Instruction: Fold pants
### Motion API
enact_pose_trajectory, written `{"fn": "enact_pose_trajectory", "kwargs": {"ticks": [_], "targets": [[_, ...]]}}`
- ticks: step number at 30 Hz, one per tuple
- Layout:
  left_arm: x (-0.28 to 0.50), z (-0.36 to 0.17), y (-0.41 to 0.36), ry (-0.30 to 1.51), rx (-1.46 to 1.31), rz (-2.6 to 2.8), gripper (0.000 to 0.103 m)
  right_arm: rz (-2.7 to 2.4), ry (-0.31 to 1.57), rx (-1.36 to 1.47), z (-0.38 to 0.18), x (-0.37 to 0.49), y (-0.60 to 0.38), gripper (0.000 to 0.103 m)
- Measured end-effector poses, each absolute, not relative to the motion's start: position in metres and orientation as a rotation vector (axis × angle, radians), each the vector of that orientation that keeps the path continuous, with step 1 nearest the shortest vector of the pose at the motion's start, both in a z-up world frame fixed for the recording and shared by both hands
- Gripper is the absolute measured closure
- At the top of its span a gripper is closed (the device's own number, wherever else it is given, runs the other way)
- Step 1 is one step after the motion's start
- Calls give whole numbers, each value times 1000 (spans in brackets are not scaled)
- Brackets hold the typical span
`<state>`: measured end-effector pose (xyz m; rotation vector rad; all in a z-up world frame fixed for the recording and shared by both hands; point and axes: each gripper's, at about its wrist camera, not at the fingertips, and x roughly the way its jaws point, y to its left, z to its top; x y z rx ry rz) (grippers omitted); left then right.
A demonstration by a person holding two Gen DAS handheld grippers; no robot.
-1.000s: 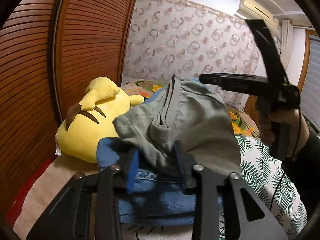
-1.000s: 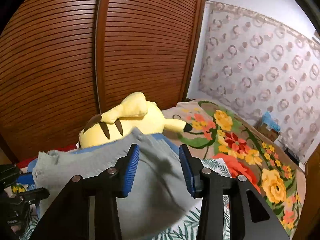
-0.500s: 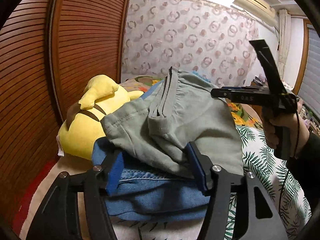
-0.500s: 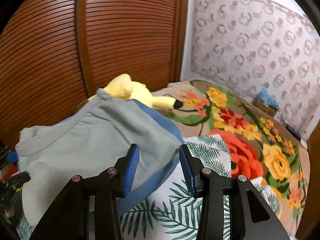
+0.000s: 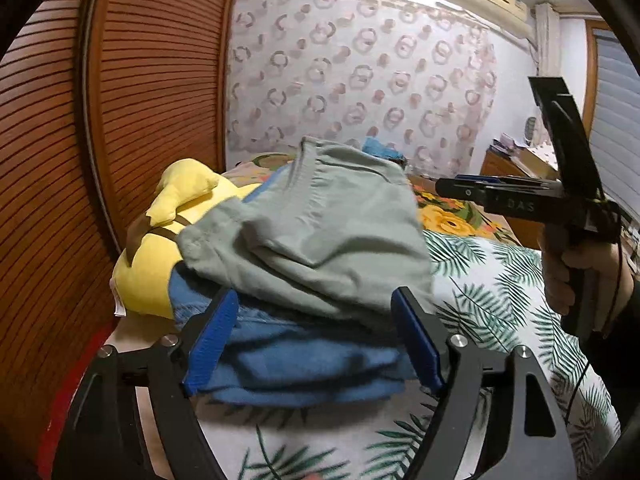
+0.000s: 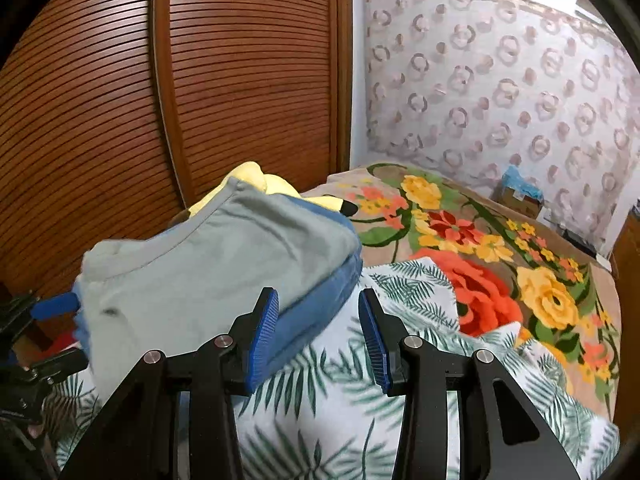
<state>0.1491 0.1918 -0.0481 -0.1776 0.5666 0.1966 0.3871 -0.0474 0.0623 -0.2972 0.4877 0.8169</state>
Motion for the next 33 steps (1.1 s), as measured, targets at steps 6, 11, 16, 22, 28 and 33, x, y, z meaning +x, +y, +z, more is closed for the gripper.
{"fn": "enact_pose_trajectory", "kwargs": {"ticks": [6,11,16,22,28,33], "targets": [[139,-46,165,568,-137,150,17,793,468,-261,60,346,-79,60],[129,-41,140,562,-97,108,17,760,468,-234,56,315,-108,54],[123,-36,120,567,-75,74,17,726,455,-205,57,281,-136,38],[113,-31,97,553,-55,42,17,645,443,-166,57,240,-171,30],[106,-27,79,558,-53,27,17,580,450,-140,54,197,-194,28],[102,-28,63,563,-41,10,17,523,438,-123,53,160,-212,26]]}}
